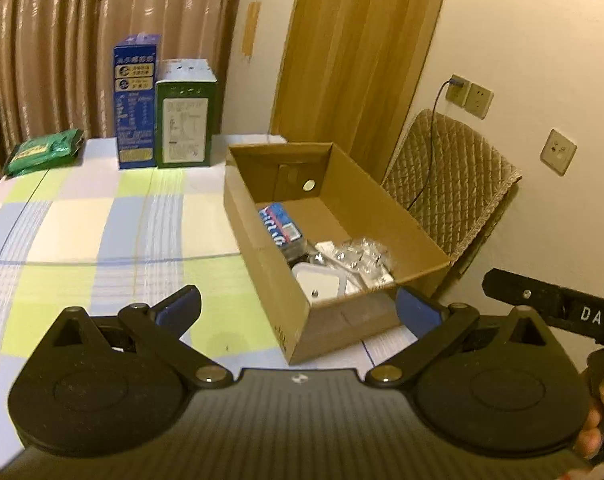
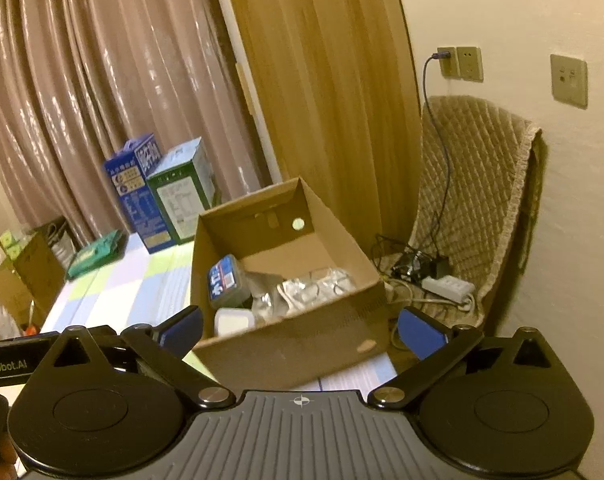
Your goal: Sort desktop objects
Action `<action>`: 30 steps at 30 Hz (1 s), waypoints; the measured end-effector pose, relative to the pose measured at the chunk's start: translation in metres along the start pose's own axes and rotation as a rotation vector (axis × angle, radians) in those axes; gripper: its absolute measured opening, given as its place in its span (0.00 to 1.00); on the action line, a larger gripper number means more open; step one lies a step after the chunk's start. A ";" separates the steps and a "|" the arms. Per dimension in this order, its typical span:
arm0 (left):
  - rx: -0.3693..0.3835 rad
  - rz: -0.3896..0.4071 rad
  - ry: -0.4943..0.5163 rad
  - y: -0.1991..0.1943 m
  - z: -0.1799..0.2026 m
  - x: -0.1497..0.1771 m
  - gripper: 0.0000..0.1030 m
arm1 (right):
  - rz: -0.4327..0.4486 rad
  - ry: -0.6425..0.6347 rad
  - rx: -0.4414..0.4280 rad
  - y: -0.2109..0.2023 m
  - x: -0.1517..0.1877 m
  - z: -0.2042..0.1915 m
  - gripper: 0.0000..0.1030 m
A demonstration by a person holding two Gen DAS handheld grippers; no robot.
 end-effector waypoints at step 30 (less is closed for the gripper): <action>-0.070 -0.039 -0.032 -0.038 0.021 0.019 0.99 | -0.054 -0.120 0.017 -0.036 0.011 -0.017 0.98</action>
Point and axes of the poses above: each gripper's, at about its wrist camera, not at the fingertips, and y roughly the way its jaws point, z to its right, x to its underside, the point moved 5 cm from there along y, roughly the way its jaws point, and after that the axes turned 8 degrees about x, right-handed, at the moved point
